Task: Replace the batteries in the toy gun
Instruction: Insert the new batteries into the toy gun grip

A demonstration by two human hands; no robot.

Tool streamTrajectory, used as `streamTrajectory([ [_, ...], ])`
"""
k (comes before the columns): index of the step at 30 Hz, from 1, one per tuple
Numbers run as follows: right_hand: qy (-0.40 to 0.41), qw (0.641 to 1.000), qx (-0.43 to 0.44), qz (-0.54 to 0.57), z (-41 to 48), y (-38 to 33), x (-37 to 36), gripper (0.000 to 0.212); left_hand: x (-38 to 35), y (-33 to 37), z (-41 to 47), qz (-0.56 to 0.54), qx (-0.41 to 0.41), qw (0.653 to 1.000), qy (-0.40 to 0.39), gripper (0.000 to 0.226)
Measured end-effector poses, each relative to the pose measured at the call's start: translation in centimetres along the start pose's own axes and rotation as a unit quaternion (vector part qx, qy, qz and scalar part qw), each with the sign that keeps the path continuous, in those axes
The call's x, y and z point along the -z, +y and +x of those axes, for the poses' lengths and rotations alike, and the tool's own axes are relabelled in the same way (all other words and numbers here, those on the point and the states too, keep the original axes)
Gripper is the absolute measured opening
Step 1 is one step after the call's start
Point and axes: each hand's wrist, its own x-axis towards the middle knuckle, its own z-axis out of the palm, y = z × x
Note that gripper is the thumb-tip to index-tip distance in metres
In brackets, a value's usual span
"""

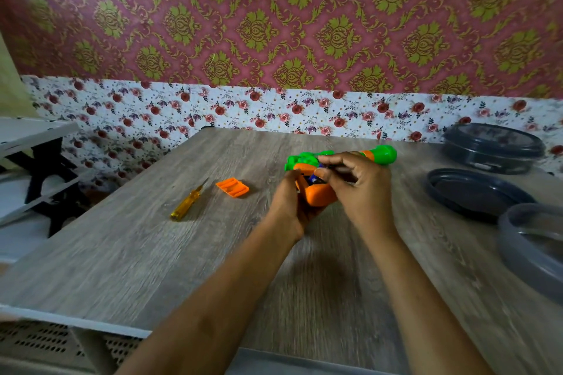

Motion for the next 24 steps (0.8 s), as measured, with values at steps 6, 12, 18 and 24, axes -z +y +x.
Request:
streamTrajectory([
  [6, -0.065, 0.996, 0.02, -0.055, -0.2, 0.2, 0.1, 0.014, 0.3, 0.2, 0.1, 0.009, 0.008, 0.999, 0.034, 0.026],
  [12, -0.046, 0.991, 0.065, -0.103, -0.3, -0.3, 0.1, 0.01, 0.5, 0.3, 0.0, -0.021, 0.016, 1.0, 0.012, 0.02],
  [18, -0.075, 0.992, 0.048, -0.086, -0.5, -0.7, 0.2, 0.013, 0.9, 0.3, 0.4, -0.032, 0.025, 0.999, -0.011, 0.03],
  [24, -0.13, 0.99, -0.036, -0.05, -0.5, -0.7, 0.6, 0.012, 1.0, 0.1, 0.7, -0.027, 0.031, 0.999, 0.003, 0.031],
])
